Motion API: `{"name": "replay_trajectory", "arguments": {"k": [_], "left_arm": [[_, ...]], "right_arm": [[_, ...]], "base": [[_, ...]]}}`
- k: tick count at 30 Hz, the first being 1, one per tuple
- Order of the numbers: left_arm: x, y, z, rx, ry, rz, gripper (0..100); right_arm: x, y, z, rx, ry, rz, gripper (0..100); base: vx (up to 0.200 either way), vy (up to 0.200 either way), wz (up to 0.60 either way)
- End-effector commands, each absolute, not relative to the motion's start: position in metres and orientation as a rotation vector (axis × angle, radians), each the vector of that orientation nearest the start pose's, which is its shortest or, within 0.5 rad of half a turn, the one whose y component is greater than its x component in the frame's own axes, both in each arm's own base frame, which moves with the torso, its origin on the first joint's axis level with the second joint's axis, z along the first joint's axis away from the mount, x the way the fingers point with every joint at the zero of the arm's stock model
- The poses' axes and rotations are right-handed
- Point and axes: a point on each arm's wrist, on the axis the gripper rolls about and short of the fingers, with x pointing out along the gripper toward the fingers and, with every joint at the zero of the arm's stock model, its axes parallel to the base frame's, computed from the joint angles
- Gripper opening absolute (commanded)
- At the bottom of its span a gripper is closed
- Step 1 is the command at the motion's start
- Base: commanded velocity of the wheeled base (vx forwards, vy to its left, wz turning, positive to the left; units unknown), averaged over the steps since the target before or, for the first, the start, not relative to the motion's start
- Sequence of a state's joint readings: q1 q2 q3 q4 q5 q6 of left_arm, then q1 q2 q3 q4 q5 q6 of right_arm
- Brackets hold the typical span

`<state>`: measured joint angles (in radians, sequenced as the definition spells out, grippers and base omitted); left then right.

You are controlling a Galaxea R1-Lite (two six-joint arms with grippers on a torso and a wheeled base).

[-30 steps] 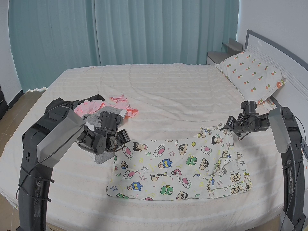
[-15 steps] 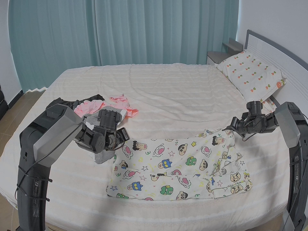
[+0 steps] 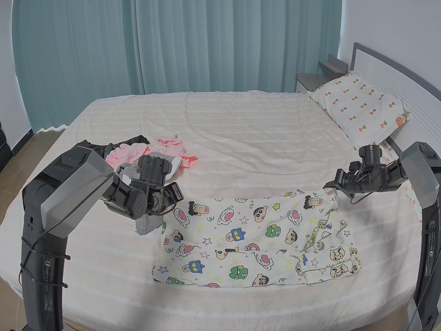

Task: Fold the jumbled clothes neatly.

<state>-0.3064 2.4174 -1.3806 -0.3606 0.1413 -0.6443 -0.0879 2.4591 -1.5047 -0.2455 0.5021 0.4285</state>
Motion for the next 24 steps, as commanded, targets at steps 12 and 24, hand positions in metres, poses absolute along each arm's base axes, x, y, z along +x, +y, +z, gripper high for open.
{"name": "replay_trajectory", "arguments": {"k": [12, 24], "left_arm": [[0.415, -0.130, 0.027, -0.455, 0.722, 0.067, 0], [0.392, -0.128, 0.016, -0.436, 0.764, 0.065, 0]], "right_arm": [[0.434, -0.036, 0.044, 0.552, 0.785, 0.327, 0], [0.391, -0.041, 0.028, 0.466, 0.871, 0.383, 0]], "base": [[0.000, 0.000, 0.00], [0.000, 0.000, 0.00]]}}
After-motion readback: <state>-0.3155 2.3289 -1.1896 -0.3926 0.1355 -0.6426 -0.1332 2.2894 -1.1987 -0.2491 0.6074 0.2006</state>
